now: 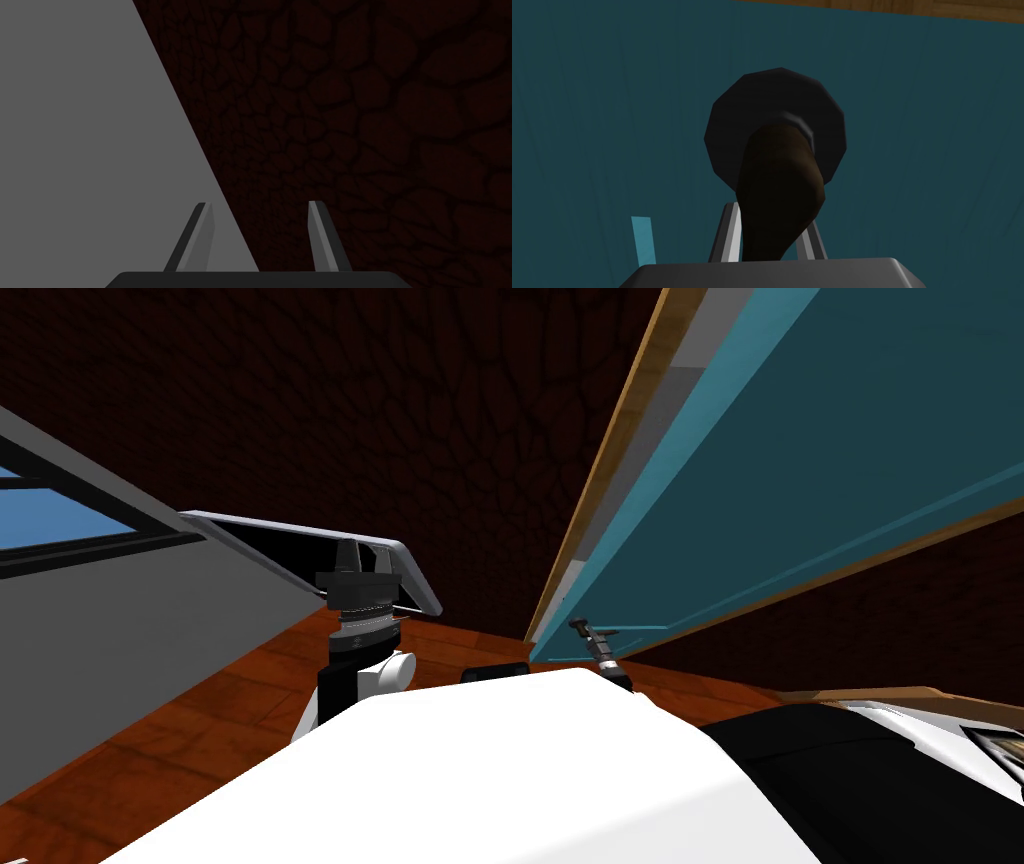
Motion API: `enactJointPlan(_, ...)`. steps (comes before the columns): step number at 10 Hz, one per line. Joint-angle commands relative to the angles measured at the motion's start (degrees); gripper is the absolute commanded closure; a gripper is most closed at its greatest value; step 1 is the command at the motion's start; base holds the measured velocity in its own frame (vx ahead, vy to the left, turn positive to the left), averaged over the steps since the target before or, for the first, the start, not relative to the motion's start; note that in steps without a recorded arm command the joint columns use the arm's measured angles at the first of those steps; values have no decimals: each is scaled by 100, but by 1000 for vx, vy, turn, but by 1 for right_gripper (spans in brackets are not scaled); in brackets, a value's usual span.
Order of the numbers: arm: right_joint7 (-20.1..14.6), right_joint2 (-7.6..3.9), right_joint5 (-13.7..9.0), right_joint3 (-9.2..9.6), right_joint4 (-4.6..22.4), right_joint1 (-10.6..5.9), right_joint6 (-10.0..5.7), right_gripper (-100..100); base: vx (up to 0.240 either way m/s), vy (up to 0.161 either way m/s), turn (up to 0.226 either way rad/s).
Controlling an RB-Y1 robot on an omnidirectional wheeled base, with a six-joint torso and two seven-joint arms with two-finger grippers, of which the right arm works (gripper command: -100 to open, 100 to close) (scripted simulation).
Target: Pull the door open
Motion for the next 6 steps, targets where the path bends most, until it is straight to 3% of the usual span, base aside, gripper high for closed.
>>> enactJointPlan(1,-50,-67,3,9,75,34,-169,100,-170,-35,114)
enactJointPlan(2,-30,-31,6,16,67,14,-95,100,-74,-17,24)
enactJointPlan(3,24,6,-18,27,158,-104,-53,100,-119,-24,91)
enactJointPlan(6,143,67,-72,27,299,-350,61,100,-182,-42,114)
